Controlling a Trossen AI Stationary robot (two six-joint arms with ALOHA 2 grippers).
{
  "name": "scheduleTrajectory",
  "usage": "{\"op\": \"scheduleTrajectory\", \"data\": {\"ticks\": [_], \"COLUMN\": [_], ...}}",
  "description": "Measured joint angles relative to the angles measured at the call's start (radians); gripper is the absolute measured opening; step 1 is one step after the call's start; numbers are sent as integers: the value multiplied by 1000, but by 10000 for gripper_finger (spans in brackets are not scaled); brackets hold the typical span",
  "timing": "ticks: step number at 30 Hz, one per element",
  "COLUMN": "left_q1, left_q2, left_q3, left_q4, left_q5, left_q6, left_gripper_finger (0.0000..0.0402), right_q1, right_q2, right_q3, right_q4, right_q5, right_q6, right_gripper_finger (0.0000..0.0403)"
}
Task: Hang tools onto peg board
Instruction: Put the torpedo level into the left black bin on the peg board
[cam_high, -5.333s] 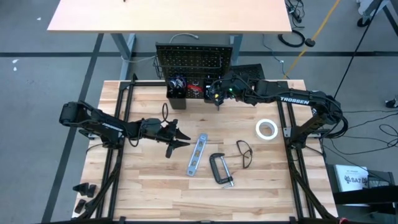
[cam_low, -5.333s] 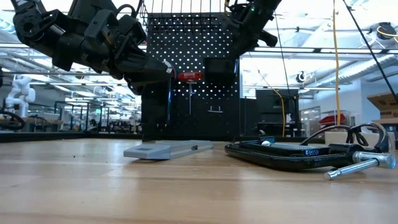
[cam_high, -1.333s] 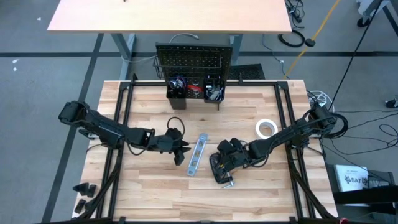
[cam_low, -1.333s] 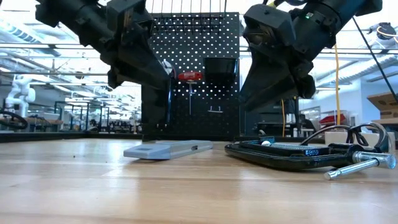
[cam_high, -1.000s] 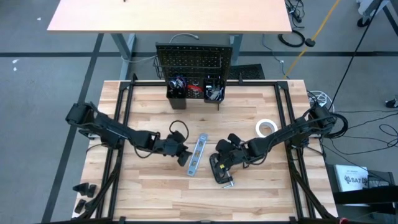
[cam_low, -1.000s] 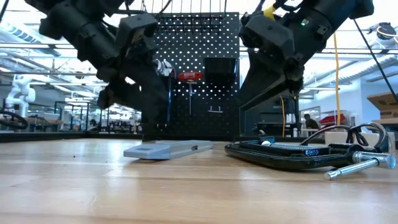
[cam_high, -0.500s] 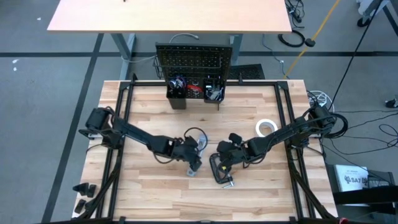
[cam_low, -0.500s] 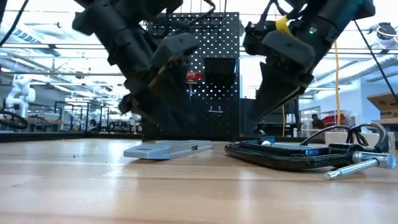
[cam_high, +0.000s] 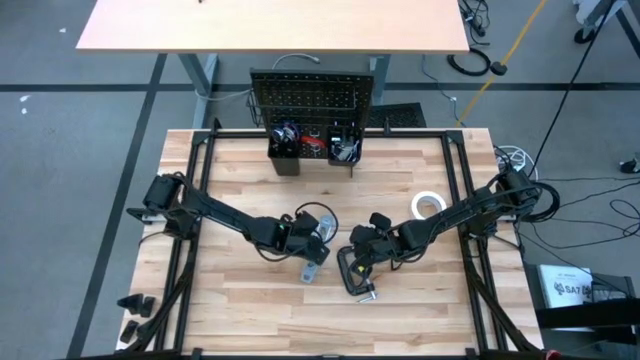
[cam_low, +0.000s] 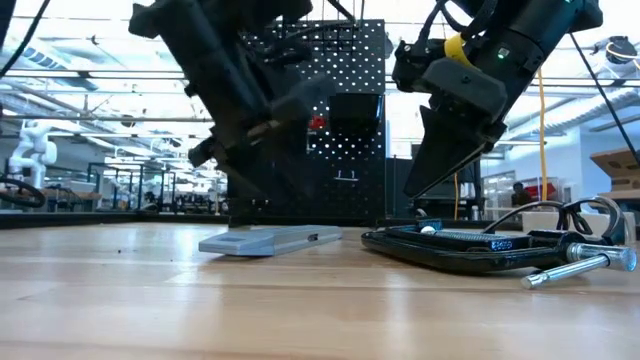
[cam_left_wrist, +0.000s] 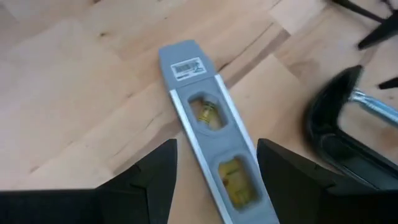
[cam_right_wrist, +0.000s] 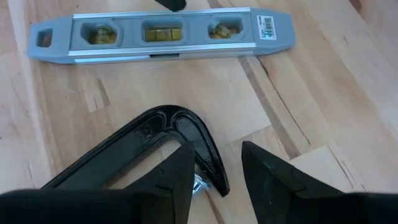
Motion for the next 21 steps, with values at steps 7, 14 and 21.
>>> {"op": "scheduleTrajectory", "data": {"ticks": [7,14,21], "left_q1": [-3,-3,-3], "left_q2": [88,153,171], "left_q3": [11,25,25], "left_q4": [68,84,40], "left_q5": [-4,-20,-19], "left_q6": [-29,-57,-24], "left_gripper_finger": [217,217,217], "right_q1": [-17,-22,-24], "right_q2": [0,0,0], "right_q3": [0,0,0], "right_q4": [-1,1,3], "right_q5": [0,0,2], "right_q6": [-1,-1,0], "right_gripper_finger": [127,127,127]}}
